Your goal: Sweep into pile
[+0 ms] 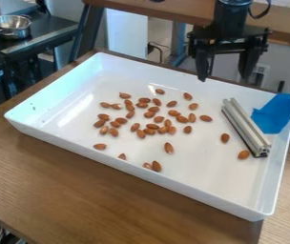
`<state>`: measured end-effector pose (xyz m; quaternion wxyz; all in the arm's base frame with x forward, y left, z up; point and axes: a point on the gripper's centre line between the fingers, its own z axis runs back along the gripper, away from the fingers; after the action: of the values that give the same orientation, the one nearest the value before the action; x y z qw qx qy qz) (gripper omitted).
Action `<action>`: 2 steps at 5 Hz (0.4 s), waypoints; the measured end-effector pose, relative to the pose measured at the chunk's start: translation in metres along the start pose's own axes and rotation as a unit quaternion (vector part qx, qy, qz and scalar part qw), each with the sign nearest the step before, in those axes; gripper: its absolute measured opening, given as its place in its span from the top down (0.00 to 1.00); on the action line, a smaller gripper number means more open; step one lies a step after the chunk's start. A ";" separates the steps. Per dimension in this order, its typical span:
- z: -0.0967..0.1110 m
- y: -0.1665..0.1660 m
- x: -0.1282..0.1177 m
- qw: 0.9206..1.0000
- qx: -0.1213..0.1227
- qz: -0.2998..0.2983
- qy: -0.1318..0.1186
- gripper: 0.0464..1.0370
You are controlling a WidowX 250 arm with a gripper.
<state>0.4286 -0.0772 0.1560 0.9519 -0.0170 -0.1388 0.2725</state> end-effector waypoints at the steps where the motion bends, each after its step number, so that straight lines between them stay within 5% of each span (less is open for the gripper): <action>1: -0.019 0.002 -0.005 1.000 0.016 0.000 0.018 0.04; 2: -0.023 -0.004 -0.002 1.000 0.001 0.004 0.003 0.04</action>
<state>0.4354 -0.0810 0.1335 0.9513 -0.0177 -0.1357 0.2763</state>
